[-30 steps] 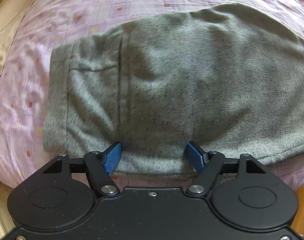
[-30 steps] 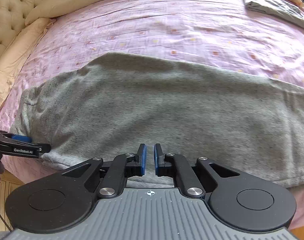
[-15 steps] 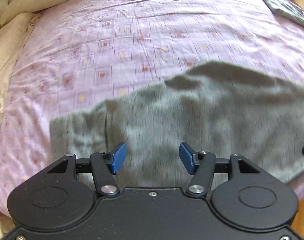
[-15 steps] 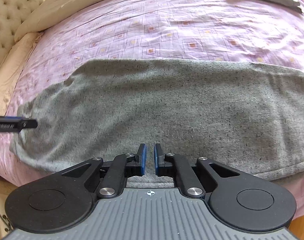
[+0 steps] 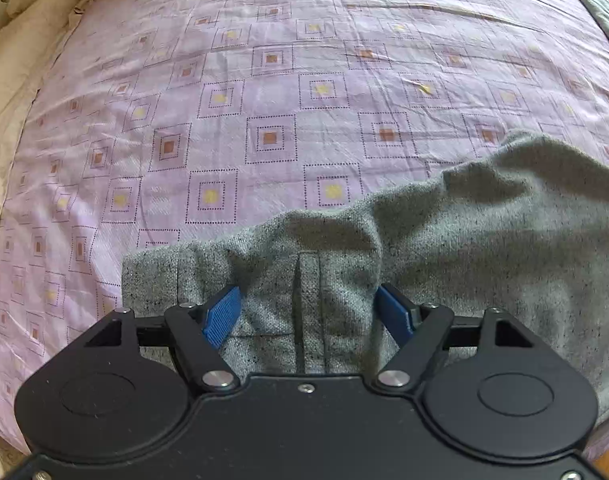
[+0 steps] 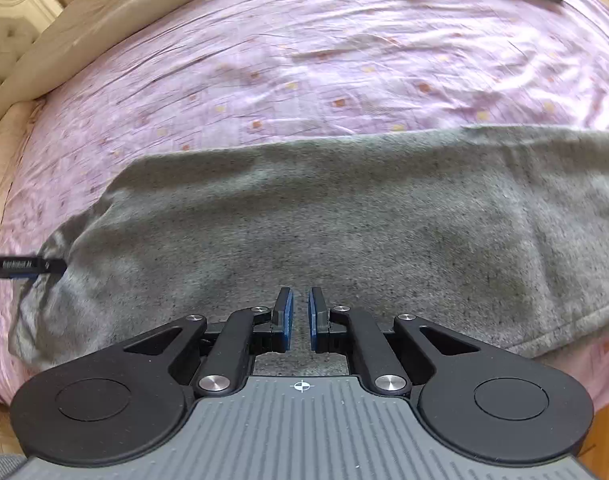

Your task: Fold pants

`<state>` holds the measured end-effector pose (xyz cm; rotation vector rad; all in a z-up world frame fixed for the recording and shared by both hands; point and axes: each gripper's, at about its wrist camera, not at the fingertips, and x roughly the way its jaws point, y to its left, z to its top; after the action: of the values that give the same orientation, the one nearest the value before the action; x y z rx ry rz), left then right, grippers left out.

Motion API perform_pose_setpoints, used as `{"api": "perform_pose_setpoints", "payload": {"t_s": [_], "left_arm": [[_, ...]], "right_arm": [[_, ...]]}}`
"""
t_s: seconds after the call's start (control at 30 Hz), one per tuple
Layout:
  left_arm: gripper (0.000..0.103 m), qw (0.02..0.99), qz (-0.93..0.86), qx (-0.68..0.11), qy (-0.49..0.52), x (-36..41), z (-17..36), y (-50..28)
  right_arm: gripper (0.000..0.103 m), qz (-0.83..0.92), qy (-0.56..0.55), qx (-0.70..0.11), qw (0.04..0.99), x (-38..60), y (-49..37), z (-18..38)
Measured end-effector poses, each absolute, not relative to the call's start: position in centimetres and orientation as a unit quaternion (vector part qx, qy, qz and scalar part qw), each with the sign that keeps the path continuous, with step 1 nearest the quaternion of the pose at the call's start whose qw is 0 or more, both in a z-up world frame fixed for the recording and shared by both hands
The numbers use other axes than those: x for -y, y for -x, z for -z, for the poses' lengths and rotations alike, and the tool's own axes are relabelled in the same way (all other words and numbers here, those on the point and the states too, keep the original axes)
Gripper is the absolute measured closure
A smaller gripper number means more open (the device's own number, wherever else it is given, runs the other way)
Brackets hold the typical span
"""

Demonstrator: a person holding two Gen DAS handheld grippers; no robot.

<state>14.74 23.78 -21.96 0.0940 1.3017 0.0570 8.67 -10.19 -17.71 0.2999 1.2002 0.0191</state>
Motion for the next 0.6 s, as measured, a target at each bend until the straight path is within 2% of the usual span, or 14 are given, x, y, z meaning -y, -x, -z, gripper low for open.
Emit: {"api": "perform_pose_setpoints", "payload": {"t_s": [0.23,0.33,0.4,0.6], "left_arm": [[0.025,0.789,-0.044,-0.612,-0.010,-24.5,21.6,-11.5],[0.026,0.787,-0.046,-0.616,-0.005,-24.7,20.8,-10.9],[0.031,0.786,-0.046,-0.616,-0.007,-24.3,20.0,-10.7],[0.031,0.801,-0.006,-0.599,-0.006,-20.0,17.8,-11.2]], "right_arm": [[0.095,0.047,-0.127,-0.618,0.774,12.3,-6.6,21.2],[0.095,0.042,-0.138,-0.620,0.771,12.9,-5.1,21.0],[0.095,0.041,-0.143,-0.617,0.773,13.3,-4.3,20.5],[0.095,0.063,-0.170,-0.570,0.802,16.2,-2.8,18.0]]}}
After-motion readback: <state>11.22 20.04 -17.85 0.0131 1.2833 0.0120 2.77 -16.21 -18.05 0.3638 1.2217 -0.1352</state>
